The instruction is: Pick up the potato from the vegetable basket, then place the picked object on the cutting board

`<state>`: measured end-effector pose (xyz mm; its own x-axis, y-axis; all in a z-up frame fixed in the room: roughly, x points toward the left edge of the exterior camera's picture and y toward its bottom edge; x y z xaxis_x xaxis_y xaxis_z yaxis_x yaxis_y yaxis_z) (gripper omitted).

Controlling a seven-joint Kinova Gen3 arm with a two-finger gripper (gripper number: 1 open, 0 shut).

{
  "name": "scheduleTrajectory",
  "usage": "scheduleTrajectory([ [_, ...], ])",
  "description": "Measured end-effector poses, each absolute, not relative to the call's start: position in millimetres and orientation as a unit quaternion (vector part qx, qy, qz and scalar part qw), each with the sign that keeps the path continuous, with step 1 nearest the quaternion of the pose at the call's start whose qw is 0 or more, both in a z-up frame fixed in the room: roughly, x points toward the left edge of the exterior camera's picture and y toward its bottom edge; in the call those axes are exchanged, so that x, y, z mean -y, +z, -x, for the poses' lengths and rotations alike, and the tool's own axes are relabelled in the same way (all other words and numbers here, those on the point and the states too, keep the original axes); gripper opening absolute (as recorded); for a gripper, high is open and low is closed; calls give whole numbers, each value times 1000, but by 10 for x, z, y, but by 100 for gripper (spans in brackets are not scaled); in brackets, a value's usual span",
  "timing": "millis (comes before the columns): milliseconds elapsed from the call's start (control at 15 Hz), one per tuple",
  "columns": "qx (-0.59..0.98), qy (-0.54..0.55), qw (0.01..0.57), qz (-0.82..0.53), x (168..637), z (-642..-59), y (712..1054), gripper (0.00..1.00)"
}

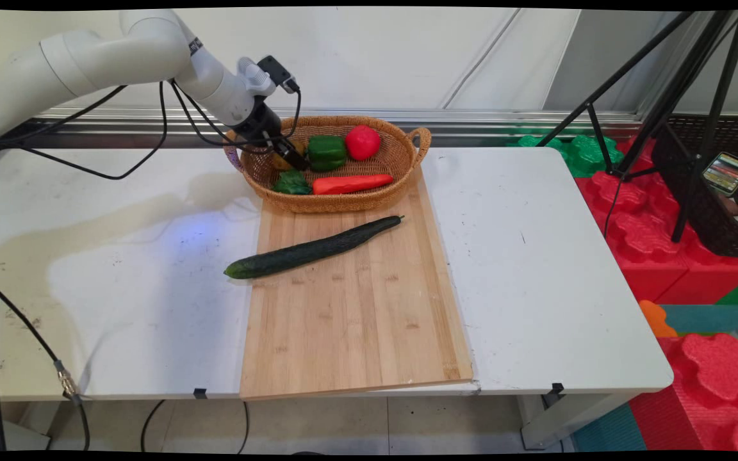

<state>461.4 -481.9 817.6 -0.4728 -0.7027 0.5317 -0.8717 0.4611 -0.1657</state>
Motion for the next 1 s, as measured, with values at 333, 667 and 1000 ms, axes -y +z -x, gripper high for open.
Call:
scheduleTrajectory([
  [333,842,219,192,-455,4798,-4602,8184,100],
  [667,852,223,186,-436,4809,-4576,8172,100],
  [1000,861,225,179,-419,4822,-4552,8150,0],
])
